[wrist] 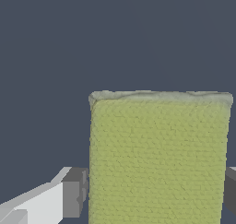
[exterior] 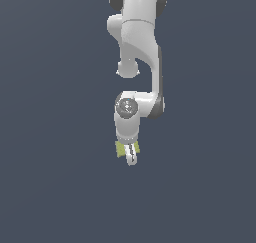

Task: Pick up the object and move it to a goal position.

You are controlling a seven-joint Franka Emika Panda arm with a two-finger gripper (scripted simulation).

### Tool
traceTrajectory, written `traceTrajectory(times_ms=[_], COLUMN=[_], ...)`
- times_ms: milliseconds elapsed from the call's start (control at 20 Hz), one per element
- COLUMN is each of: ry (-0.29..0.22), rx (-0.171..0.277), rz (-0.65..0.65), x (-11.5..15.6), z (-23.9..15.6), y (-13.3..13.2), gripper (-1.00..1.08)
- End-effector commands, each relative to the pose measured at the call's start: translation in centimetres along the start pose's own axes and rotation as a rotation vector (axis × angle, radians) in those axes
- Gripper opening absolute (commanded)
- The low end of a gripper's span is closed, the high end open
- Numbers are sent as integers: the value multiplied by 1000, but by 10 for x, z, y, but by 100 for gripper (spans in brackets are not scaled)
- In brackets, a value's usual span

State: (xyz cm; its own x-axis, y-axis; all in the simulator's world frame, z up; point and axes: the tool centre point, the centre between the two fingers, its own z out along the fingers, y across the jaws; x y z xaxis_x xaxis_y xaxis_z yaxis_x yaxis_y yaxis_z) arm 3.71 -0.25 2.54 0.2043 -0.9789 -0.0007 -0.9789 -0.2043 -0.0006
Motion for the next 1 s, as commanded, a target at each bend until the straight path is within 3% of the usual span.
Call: traceTrajectory(times_ms=[0,400,950], ry=[0,-1,-2], rx=[3,2,1], rz=[0,1,3], x=[3,17,47], z=[-12,-73,-200], y=[1,14,39], gripper=[-100,-100,-100])
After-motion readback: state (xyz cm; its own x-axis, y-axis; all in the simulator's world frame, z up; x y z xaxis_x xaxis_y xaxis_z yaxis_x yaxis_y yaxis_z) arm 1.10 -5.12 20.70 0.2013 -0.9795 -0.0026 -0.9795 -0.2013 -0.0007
